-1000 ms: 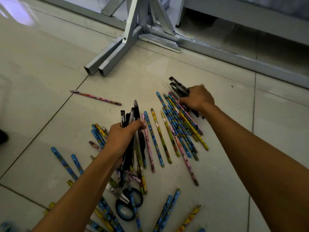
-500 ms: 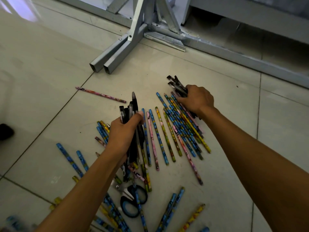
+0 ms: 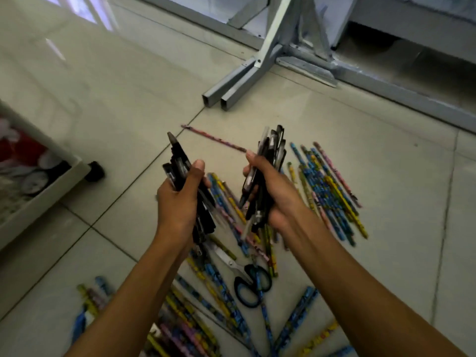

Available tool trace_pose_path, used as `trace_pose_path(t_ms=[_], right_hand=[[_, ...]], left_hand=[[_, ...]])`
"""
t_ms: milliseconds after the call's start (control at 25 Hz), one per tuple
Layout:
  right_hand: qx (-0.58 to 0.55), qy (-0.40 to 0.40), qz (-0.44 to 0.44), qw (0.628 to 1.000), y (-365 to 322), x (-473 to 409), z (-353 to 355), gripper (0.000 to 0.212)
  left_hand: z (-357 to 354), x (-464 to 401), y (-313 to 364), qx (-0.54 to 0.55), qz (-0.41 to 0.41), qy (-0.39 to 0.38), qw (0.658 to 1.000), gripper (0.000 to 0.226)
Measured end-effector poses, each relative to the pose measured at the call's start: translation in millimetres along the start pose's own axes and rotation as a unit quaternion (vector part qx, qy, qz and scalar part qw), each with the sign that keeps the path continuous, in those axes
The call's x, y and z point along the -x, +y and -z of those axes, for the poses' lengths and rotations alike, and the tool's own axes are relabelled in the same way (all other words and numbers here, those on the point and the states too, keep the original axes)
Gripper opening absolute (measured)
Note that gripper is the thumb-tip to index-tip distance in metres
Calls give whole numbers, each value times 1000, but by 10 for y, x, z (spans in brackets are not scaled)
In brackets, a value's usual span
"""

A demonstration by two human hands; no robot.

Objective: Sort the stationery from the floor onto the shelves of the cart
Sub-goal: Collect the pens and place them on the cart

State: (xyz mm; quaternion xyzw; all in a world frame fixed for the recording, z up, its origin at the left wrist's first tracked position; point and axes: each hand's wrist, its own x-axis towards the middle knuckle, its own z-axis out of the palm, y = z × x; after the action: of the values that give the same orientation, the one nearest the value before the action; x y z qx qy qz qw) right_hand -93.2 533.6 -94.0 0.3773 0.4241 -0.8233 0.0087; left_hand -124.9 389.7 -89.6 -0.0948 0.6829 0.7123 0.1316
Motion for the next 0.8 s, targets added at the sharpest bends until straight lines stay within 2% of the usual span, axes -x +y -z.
trace_pose_path(t_ms=[120,320,440,640,800], right_hand=[[-40,9,-1,999,362,120,-490,16],[28,16,19,999,740,174,-1067,13],[43,15,26,999,754,156,-1099,14],[76,-52,98,991,791,229,-1241,16],[112,-99,152,977,1108,359,-1362,14]], left_hand=[[457,15,-13,20,-2,41,999,23],[990,99,5,-24,5,4,1000,23],[1248,72,-4,6,5,41,999,20],[1366,67,15,20,-58,66,996,18],[1315,126,-23,1,-100,61,993,35]])
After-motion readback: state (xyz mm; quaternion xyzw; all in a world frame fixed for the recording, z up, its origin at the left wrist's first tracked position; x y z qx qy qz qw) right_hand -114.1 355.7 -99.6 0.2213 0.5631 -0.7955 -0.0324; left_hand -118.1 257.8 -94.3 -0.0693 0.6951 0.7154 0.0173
